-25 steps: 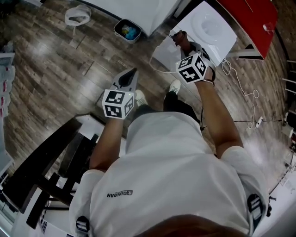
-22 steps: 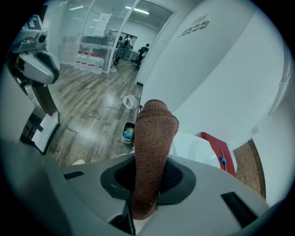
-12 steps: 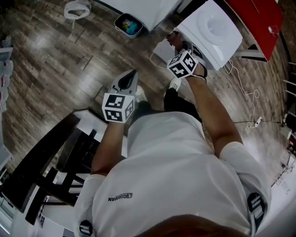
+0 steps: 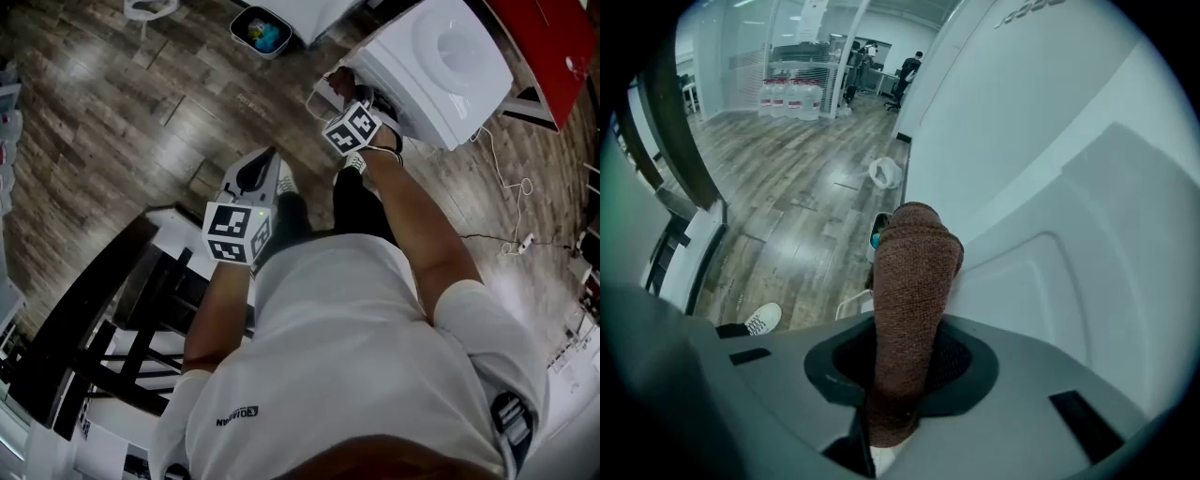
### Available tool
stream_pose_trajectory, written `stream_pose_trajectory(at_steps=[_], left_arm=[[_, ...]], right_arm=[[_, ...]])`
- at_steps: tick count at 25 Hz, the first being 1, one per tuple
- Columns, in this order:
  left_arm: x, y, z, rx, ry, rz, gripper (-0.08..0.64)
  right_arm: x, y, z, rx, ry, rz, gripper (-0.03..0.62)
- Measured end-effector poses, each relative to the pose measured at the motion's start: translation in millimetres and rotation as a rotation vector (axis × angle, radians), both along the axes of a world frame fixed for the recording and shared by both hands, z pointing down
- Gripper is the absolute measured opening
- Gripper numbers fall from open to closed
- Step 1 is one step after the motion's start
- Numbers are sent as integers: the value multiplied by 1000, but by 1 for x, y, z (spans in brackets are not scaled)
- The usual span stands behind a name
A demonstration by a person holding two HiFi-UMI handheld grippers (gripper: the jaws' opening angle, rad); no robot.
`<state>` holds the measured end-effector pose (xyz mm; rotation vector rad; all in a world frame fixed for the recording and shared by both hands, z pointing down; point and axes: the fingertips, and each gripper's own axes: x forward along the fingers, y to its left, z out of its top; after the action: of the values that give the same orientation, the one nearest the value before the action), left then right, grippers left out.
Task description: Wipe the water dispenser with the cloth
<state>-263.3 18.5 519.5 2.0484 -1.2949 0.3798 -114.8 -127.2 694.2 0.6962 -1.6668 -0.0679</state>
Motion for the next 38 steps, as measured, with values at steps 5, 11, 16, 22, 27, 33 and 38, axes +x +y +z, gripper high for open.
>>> stream_pose_trajectory(at_steps=[5,11,16,22,27,33,38], left_arm=[[13,5,11,-46,21,17,0],[14,13,17,-81,15,-10,1],[12,22,25,-116,3,-26,0],[4,30,29,-136,-15,-53,0],[0,35,27,-129,-19,-61,1],[-6,37,20,-104,-2,-54,0],[-2,25,-1,-52,32,-6,0]], right_arm=[[-4,-2,50,-58,-9,1,72],[-2,1,108,-132,27,-4,72],[-1,3,147,-200,60,-12,72],[-4,5,174,-252,75,2,72],[-3,8,184,-280,82,5,72],[-35,59,145,-349,-128,-87,72],[-30,117,69,-459,-405,64,72]])
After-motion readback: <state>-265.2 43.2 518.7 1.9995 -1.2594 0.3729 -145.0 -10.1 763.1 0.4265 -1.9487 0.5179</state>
